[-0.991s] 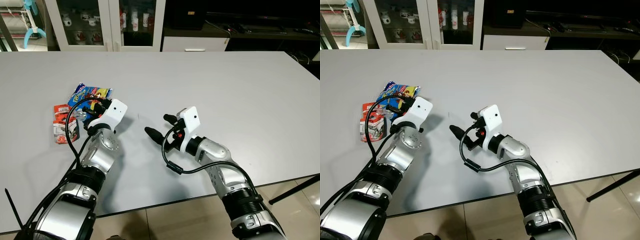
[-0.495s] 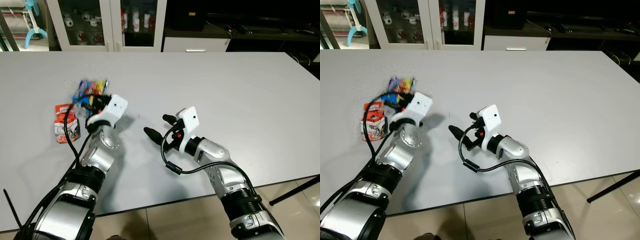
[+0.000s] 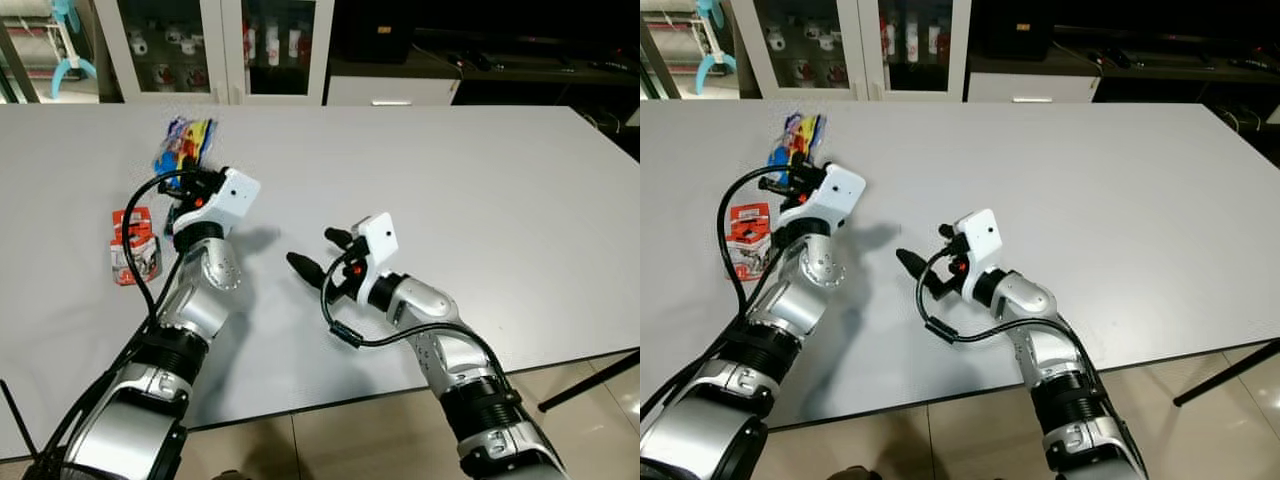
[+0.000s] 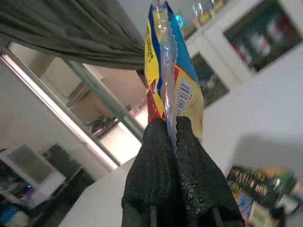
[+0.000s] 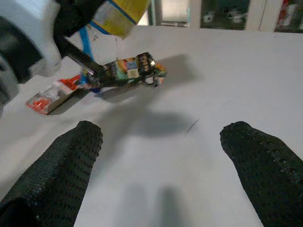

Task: Picking trash to rubbish bin

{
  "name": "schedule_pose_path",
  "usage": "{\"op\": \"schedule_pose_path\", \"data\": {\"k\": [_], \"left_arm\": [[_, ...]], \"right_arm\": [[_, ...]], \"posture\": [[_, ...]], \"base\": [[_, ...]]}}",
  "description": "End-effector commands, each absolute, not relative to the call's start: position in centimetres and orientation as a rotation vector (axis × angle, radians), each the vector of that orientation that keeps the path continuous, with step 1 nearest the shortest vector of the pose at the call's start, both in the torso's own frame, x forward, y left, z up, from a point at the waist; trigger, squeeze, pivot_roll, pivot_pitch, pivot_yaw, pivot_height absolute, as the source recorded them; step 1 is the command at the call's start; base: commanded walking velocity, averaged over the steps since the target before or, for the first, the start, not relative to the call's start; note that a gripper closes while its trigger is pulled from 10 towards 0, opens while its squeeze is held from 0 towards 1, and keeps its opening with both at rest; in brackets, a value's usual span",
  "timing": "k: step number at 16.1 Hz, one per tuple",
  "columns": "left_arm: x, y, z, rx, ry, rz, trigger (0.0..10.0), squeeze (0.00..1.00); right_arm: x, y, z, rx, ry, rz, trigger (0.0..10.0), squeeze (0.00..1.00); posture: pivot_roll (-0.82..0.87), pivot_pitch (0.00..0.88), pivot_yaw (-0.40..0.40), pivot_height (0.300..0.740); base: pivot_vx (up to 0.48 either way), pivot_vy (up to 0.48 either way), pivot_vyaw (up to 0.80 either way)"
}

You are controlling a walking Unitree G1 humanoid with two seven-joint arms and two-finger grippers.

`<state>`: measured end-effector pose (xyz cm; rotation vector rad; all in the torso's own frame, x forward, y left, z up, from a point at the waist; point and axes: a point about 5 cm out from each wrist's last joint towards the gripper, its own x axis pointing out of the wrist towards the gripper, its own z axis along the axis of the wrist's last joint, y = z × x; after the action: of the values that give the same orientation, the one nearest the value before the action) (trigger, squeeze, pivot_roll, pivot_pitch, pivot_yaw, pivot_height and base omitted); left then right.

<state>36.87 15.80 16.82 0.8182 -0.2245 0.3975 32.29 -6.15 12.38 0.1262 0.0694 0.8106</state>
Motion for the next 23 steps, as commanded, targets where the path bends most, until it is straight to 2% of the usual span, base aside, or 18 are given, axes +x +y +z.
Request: {"op": "schedule_pose_path", "data": {"k": [1,5,9,14,16,19,23], "left_arm": [[36.8,15.1,17.4,0.750,-0.271,0.378,10.0,0.00],[36.5,13.4,16.7,0.656,-0.277,0.232,10.0,0.00],[36.2,12.3,16.9,0.603,-0.326,0.173,10.0,0.00],[35.7,11.9,18.2,0.417,-0.419,0.122,10.0,0.00],[35.6,12.2,18.6,0.366,-0.439,0.133,10.0,0.00],[35.8,12.6,17.8,0.284,-0.378,0.141,10.0,0.00],[35.7,13.1,16.9,0.239,-0.331,0.126,10.0,0.00]], "right_arm": [[32.8,-6.7,12.9,0.139,0.043,0.771,10.0,0.00],[33.3,-6.8,13.3,0.152,0.029,0.738,10.0,0.00],[33.2,-6.9,13.3,0.160,0.024,0.737,10.0,0.00],[33.6,-7.1,13.8,0.186,-0.011,0.697,10.0,0.00],[34.1,-7.5,14.3,0.192,-0.045,0.618,10.0,0.00],[35.4,-9.2,15.1,0.247,-0.096,0.388,10.0,0.00],[36.2,-11.8,15.9,0.191,-0.173,0.166,10.0,0.00]], "posture": [[-0.04,0.021,-0.094,0.740],[-0.04,0.026,-0.092,0.740],[-0.04,0.027,-0.092,0.740],[-0.04,0.027,-0.091,0.740],[-0.04,0.026,-0.089,0.740],[-0.04,0.026,-0.090,0.740],[-0.04,0.029,-0.095,0.740]], "base": [[0.000,0.000,0.00],[0.000,0.000,0.00],[0.000,0.000,0.00],[0.000,0.000,0.00],[0.000,0.000,0.00],[0.000,0.000,0.00],[0.000,0.000,0.00]]}}
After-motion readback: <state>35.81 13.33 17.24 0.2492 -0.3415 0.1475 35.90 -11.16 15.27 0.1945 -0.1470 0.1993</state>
